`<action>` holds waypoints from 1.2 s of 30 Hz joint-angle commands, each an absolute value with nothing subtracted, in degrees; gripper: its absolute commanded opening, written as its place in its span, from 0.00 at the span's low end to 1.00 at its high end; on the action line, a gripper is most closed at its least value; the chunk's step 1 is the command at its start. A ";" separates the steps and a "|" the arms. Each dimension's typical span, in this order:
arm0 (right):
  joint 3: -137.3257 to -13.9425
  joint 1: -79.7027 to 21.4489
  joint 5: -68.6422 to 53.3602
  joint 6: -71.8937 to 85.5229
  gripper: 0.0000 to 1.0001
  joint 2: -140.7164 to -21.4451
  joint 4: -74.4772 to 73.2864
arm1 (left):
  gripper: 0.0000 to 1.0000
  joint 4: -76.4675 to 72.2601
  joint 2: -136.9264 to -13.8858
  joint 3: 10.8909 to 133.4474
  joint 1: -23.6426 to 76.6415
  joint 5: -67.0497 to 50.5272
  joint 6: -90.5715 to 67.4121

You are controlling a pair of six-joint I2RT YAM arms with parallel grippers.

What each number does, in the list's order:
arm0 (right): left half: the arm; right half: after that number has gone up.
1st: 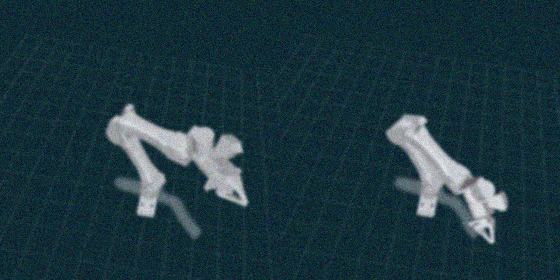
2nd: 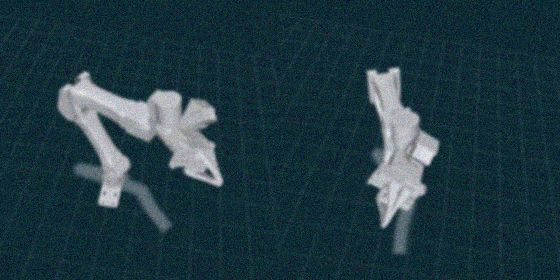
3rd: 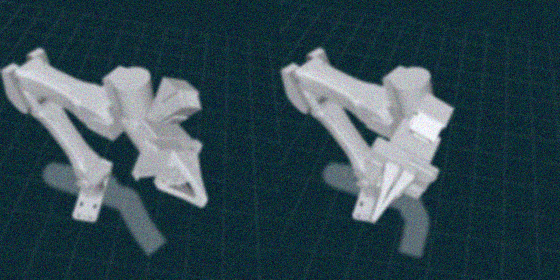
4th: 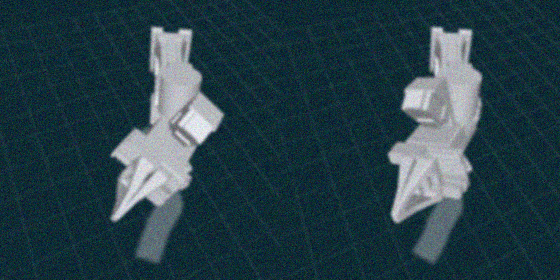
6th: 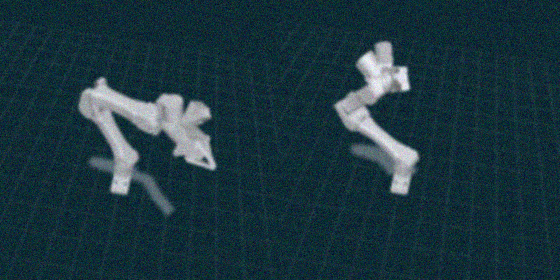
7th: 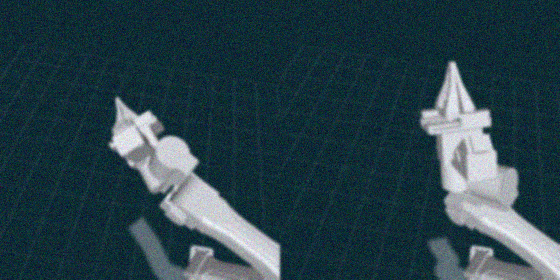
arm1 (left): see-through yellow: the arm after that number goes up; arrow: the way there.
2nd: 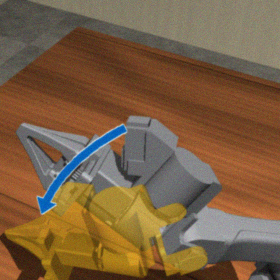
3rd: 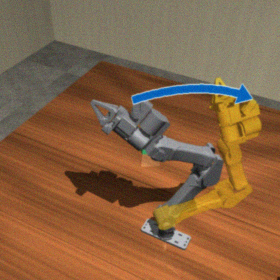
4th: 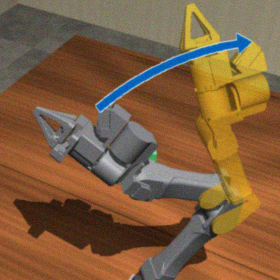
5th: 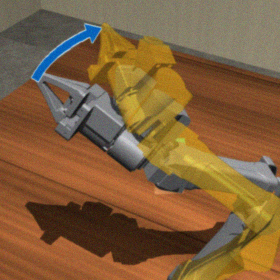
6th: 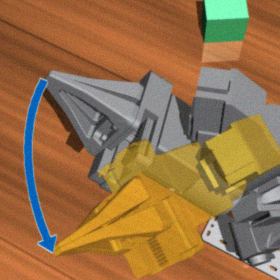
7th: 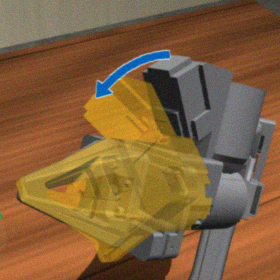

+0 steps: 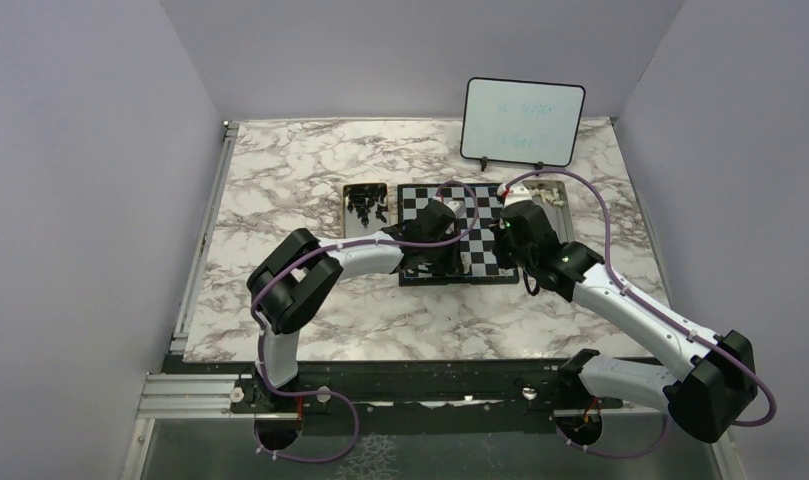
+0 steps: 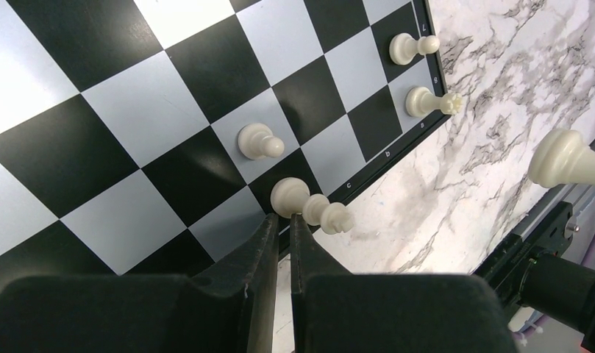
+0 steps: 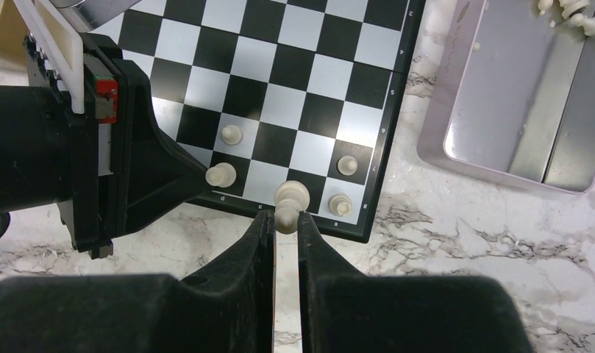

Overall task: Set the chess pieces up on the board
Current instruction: Adjust the chess piece on the chessboard, then place the chess piece on the chessboard.

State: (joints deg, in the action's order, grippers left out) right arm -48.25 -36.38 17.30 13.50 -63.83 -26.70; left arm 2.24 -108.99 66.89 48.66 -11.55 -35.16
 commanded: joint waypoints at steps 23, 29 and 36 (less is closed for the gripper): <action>-47.69 -41.63 5.29 14.46 0.09 -69.45 -13.29 | 0.60 11.79 -75.94 58.05 29.39 -14.56 -27.12; -47.24 -43.82 7.56 15.20 0.10 -73.01 -10.81 | 0.99 16.98 -62.40 55.72 28.92 -8.91 -19.33; -48.63 -45.68 11.52 15.67 0.10 -79.27 -11.60 | 0.99 15.84 -51.25 46.42 28.92 -1.21 -12.27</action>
